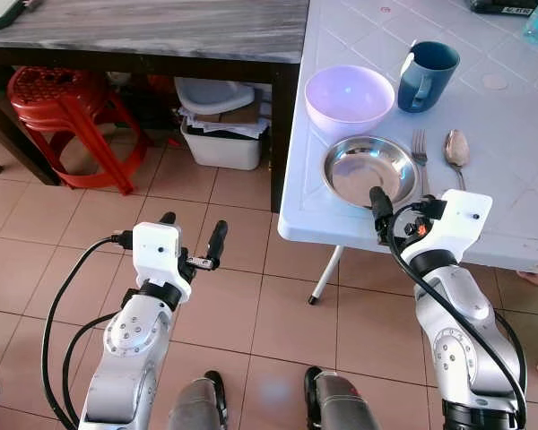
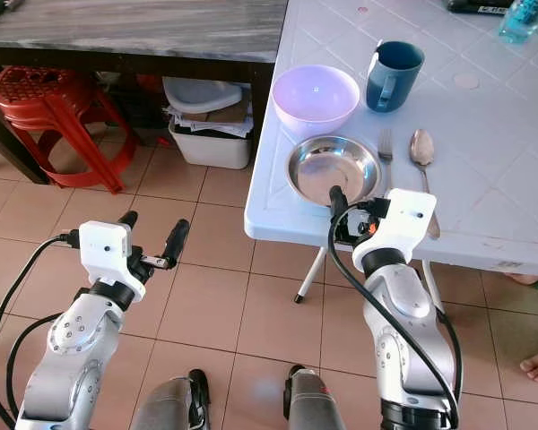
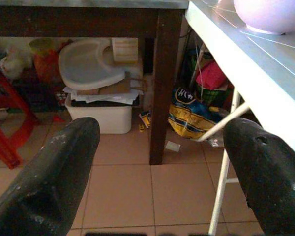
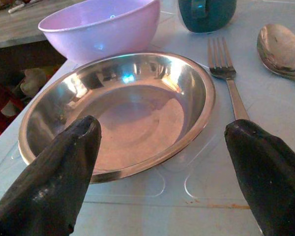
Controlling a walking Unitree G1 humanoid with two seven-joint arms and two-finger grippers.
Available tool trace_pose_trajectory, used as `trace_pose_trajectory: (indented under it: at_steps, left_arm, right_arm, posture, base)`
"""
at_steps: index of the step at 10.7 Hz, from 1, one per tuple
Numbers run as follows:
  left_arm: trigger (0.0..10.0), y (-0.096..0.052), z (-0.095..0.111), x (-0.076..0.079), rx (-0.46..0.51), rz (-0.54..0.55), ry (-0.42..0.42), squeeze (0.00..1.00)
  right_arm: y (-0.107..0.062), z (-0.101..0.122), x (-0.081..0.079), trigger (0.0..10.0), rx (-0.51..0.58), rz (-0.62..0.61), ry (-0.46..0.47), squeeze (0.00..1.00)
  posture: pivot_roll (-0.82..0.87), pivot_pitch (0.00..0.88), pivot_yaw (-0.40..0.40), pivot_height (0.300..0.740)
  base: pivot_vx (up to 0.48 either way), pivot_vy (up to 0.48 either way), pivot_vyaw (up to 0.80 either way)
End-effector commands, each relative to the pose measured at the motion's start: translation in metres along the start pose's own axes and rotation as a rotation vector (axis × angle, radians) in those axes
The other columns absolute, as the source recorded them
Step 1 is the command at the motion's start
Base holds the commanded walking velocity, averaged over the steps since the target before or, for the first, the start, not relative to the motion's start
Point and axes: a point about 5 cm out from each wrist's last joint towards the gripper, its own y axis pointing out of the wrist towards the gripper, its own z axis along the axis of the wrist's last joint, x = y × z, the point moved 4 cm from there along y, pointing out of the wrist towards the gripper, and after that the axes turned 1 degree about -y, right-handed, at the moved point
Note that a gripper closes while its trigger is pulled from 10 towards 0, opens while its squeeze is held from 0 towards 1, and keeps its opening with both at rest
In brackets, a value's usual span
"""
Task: Setting the table
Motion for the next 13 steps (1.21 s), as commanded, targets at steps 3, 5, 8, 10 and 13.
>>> trace_pose_trajectory:
  at_steps: [3,5,8,10,13]
  left_arm:
    - [10.0,-0.002,0.0,0.0,-0.005,-0.006,0.005,0.0]
    - [10.0,-0.002,0.0,0.0,-0.005,-0.006,0.005,0.0]
    - [10.0,-0.002,0.0,0.0,-0.005,-0.006,0.005,0.0]
    - [10.0,-0.002,0.0,0.0,-0.005,-0.006,0.005,0.0]
    - [10.0,0.006,0.008,0.0,0.029,-0.013,0.008,0.0]
  right_arm:
    - [-0.002,0.003,-0.001,10.0,0.005,0.001,-0.01,0.0]
    - [-0.002,0.003,-0.001,10.0,0.005,0.001,-0.01,0.0]
    - [-0.002,0.003,-0.001,10.0,0.005,0.001,-0.01,0.0]
    - [-0.002,0.003,-0.001,10.0,0.005,0.001,-0.01,0.0]
    - [-0.016,0.002,-0.001,10.0,0.039,-0.026,-0.075,0.0]
  posture:
    - [-0.07,0.232,0.048,0.74]
    - [-0.07,0.232,0.048,0.74]
    - [-0.07,0.232,0.048,0.74]
    - [-0.07,0.232,0.048,0.74]
    - [-0.08,0.211,0.057,0.74]
  base:
    - [0.0,0.0,0.0]
    - [0.0,0.0,0.0]
    - [0.0,0.0,0.0]
    - [0.0,0.0,0.0]
    - [0.0,0.0,0.0]
